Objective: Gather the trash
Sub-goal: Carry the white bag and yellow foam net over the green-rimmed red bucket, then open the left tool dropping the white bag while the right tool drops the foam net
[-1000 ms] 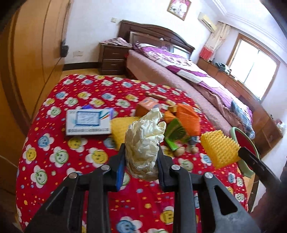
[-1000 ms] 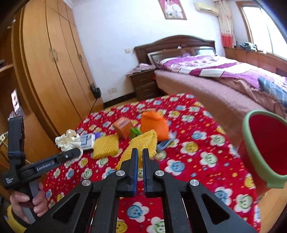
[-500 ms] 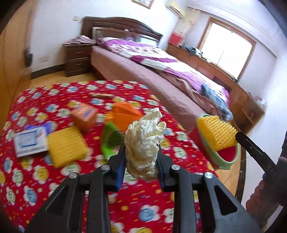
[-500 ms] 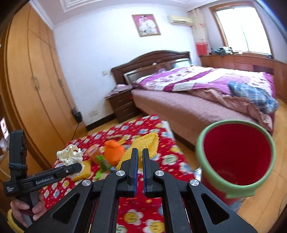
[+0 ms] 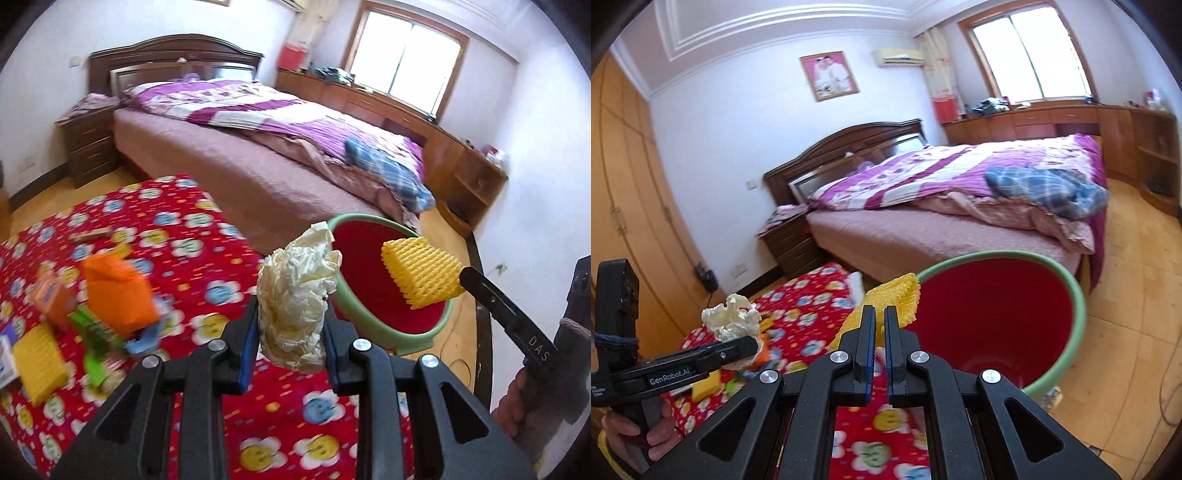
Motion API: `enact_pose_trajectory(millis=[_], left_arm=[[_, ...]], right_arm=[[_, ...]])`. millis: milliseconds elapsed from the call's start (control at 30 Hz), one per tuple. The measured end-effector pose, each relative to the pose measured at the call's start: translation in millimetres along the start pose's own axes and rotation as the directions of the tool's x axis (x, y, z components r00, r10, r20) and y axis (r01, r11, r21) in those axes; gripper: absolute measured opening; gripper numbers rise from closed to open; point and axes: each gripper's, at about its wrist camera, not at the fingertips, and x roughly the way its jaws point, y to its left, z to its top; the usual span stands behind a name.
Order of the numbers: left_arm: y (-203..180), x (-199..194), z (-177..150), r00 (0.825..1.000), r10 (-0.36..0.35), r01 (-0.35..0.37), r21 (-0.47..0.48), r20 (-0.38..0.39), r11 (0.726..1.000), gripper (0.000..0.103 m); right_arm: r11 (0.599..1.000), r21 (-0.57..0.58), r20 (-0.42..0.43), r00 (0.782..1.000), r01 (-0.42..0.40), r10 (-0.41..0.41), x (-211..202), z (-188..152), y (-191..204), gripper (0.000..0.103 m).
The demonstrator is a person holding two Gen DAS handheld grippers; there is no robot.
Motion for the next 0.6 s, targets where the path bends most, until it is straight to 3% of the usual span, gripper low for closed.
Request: enact_pose_trajectory(millis=[600], left_arm=[[-77,90,10,0.994,-0.060,0.073,0.155,-0.089,0.985,0.030]], right_arm=[[0.986,0.095,-0.035,0.990,0.137,-0.134,11,-10,-74,0.004]])
